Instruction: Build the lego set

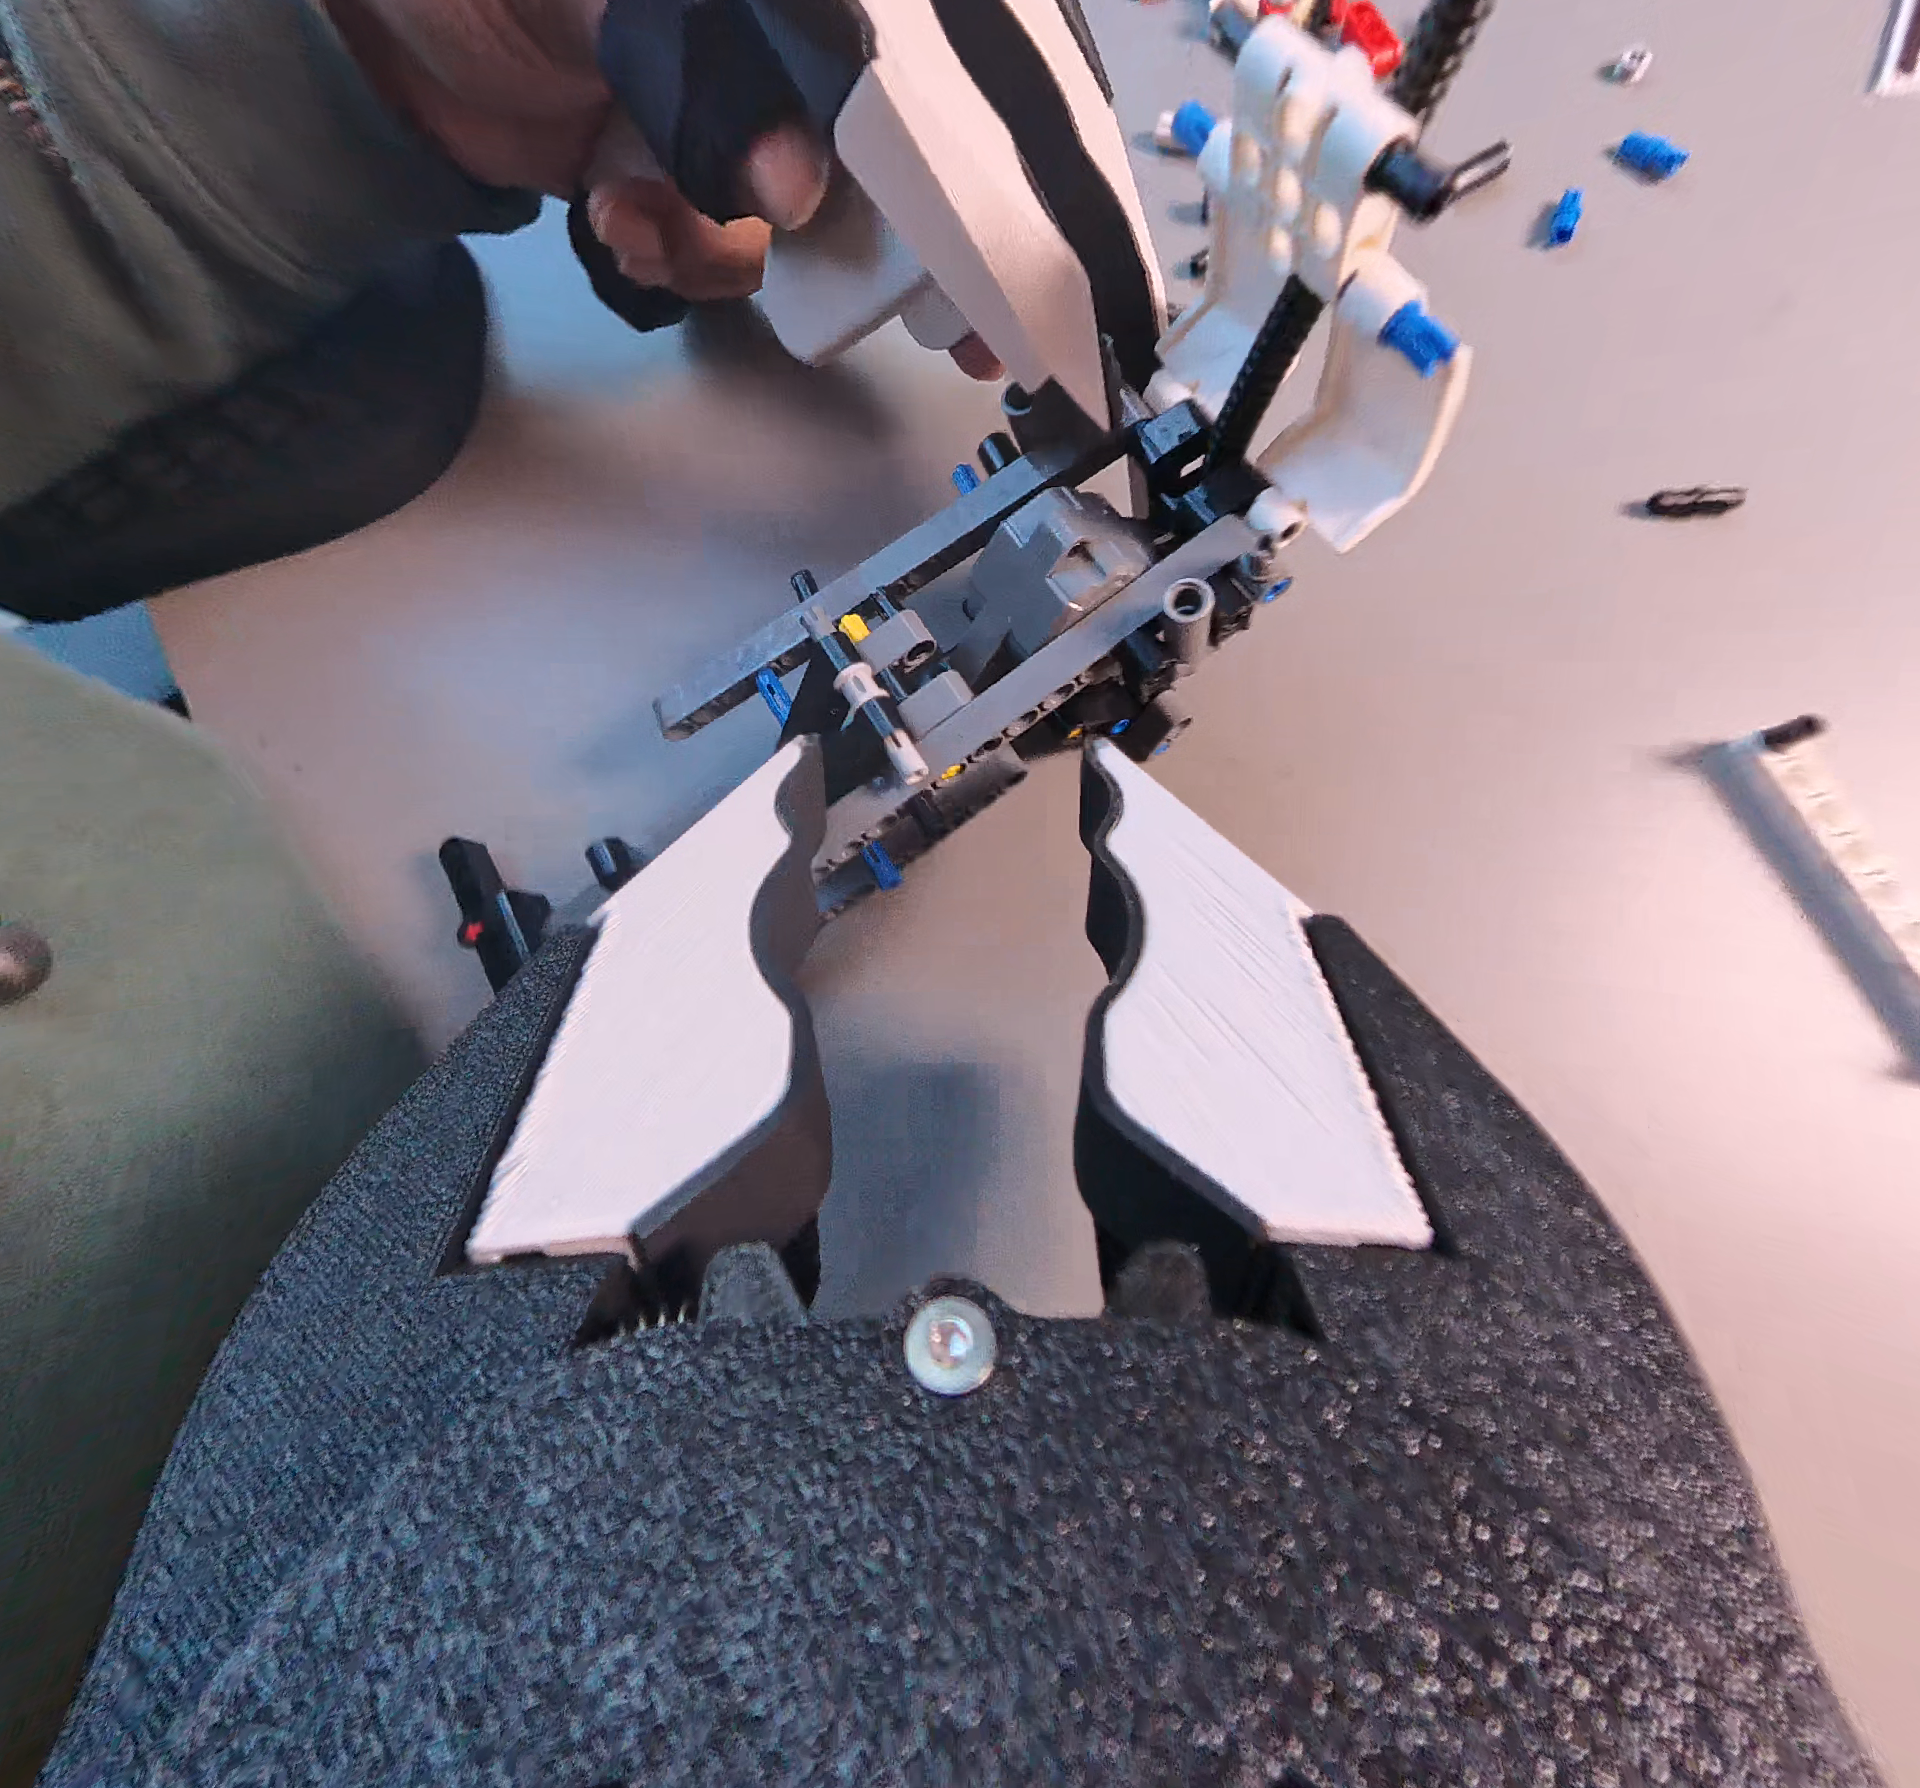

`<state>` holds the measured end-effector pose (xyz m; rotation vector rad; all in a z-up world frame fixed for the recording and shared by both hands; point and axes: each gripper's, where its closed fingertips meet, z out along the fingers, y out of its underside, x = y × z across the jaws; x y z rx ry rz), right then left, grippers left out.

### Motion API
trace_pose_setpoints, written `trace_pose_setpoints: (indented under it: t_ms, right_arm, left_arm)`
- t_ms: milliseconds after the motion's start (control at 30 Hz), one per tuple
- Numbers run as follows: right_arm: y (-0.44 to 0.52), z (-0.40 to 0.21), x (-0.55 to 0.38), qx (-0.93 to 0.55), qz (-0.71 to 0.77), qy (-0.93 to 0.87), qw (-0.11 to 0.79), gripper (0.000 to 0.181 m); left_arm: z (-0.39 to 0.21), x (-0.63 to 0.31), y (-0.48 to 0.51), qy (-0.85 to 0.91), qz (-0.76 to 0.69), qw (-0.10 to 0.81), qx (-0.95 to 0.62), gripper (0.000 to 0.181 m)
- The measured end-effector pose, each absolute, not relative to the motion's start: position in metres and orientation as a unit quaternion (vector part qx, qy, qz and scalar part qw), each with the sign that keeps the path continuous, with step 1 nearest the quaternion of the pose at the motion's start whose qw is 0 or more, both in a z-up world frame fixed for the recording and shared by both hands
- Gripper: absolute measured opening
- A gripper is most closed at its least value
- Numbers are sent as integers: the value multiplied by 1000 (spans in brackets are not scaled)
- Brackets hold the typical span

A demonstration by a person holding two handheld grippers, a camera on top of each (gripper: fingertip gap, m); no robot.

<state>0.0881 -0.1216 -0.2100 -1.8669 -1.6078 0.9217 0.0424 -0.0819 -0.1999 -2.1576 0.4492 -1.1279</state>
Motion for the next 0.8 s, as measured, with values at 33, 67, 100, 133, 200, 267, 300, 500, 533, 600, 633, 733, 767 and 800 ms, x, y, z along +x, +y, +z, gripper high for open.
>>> trace_pose_setpoints:
  t_ms: [33, 67, 100, 133, 200, 267, 300, 500, 533, 600, 633, 733, 767, 800]
  right_arm:
    - [-122, -215, 85, -693, 339, -585, 252, 46]
    - [-123, -214, 81, -692, 347, -580, 254, 42]
    - [-126, -214, 79, -686, 355, -583, 249, 34]
    - [-124, -214, 79, -683, 355, -588, 249, 34]
    - [-119, -214, 81, -671, 356, -603, 242, 30]
    - [-106, -212, 84, -646, 343, -637, 244, 27]
    - [-96, -212, 86, -625, 323, -662, 258, 26]
    - [-52, -191, 79, -588, 304, -699, 271, 35]
    - [-51, -180, 73, -592, 326, -684, 274, 40]
    - [-56, -170, 58, -607, 347, -664, 265, 60]
    - [-57, -173, 51, -613, 332, -666, 266, 72]
    - [-65, -193, 28, -630, 288, -673, 260, 95]
    - [-67, -198, 22, -639, 285, -668, 253, 96]
    - [-65, -202, 17, -648, 277, -664, 249, 97]
  left_arm:
    - [-199, 43, -82, 165, -433, 330, -822, 16]
    - [-198, 41, -80, 154, -427, 337, -824, 15]
    - [-198, 39, -79, 147, -422, 342, -827, 15]
    - [-198, 37, -79, 141, -420, 344, -828, 16]
    - [-196, 34, -81, 140, -428, 346, -823, 20]
    - [-195, 30, -85, 127, -452, 335, -817, 22]
    - [-192, 30, -88, 126, -469, 330, -810, 29]
    - [-188, 30, -110, 166, -488, 302, -802, 45]
    - [-191, 27, -113, 176, -475, 299, -808, 45]
    - [-197, 19, -114, 190, -446, 303, -821, 46]
    - [-198, 17, -114, 195, -437, 303, -824, 47]
    - [-206, 13, -109, 204, -403, 310, -837, 47]
    - [-210, 12, -107, 208, -392, 312, -840, 47]
    - [-212, 12, -106, 211, -382, 314, -843, 47]
